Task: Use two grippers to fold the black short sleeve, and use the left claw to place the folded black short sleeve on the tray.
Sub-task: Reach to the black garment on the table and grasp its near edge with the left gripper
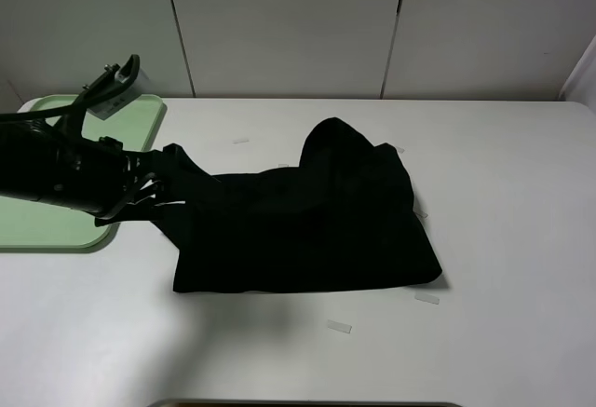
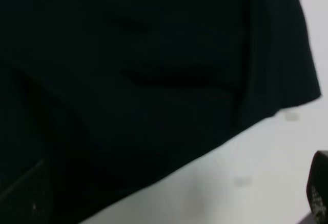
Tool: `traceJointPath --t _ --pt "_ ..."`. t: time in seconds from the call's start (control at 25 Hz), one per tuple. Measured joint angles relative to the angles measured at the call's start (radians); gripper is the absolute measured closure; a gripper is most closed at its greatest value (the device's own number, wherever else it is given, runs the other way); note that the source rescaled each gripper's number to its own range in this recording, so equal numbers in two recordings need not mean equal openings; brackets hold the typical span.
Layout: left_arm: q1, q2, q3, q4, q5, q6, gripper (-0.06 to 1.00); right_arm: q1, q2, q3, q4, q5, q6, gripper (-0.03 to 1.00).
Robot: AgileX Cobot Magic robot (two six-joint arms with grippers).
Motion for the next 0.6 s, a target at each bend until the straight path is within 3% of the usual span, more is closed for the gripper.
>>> traceJointPath --t 0.32,0.6 --pt "0.165 0.032 0.010 0.050 -0.005 0.007 -0.05 0.000 0.000 0.000 0.000 0.000 0.000 -0.03" --pt "0.189 0.082 0.011 0.056 -0.022 0.010 -0.05 0.000 0.000 0.000 0.000 0.000 0.000 -0.03"
